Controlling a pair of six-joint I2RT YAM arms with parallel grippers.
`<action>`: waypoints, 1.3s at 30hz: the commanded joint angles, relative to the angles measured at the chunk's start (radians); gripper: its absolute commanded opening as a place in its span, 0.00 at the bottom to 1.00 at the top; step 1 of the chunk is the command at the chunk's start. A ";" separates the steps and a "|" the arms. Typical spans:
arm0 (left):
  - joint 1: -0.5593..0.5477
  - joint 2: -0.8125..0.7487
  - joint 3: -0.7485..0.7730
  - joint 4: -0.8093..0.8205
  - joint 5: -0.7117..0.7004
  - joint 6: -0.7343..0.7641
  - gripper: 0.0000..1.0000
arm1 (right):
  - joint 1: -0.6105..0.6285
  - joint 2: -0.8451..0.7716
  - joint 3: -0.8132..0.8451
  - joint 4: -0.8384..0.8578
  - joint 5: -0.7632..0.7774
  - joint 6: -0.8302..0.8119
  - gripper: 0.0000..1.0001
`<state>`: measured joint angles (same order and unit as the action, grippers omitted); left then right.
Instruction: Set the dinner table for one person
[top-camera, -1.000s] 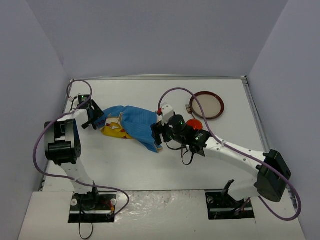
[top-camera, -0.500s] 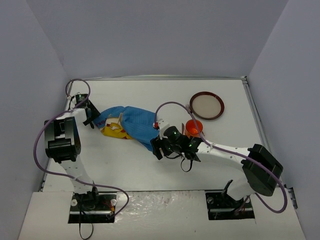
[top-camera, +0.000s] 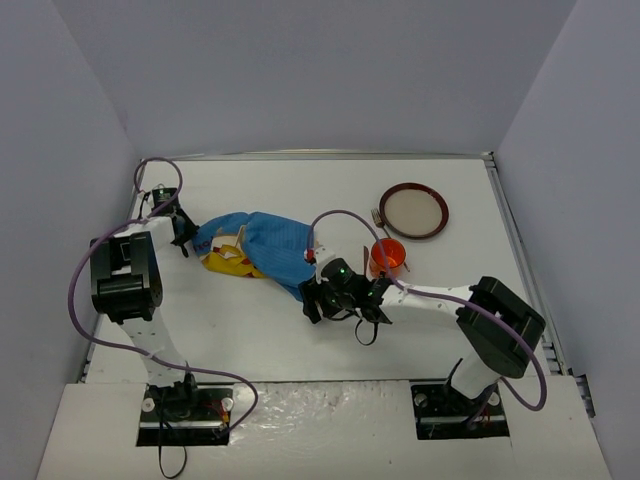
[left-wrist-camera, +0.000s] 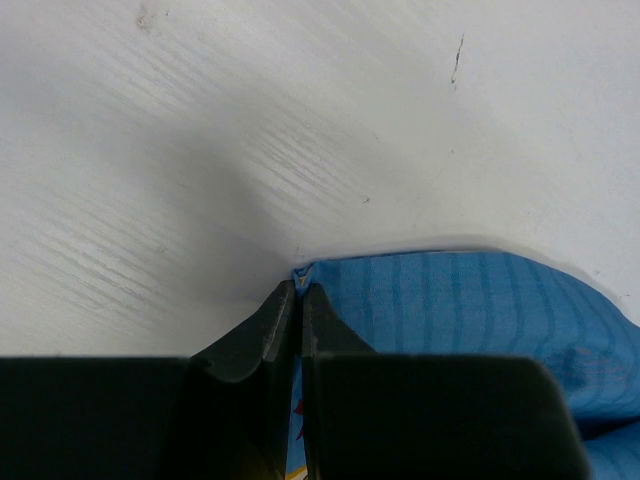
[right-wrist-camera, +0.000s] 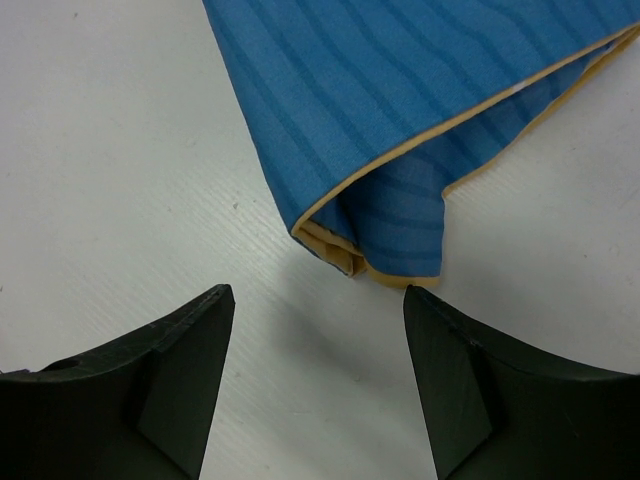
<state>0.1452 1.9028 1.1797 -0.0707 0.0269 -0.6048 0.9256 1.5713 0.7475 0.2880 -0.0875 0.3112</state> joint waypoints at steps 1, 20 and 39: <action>-0.006 -0.042 0.018 -0.086 0.002 0.002 0.00 | 0.012 0.030 0.028 0.030 -0.014 0.040 0.62; -0.003 -0.091 0.038 -0.141 0.007 -0.009 0.00 | 0.021 0.181 0.042 0.074 0.031 0.075 0.61; 0.021 -0.108 0.051 -0.181 -0.010 0.019 0.00 | 0.015 0.146 0.020 -0.059 0.213 0.107 0.61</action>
<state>0.1519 1.8670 1.1908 -0.2290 0.0296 -0.6019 0.9501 1.7137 0.7973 0.3706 0.0711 0.4007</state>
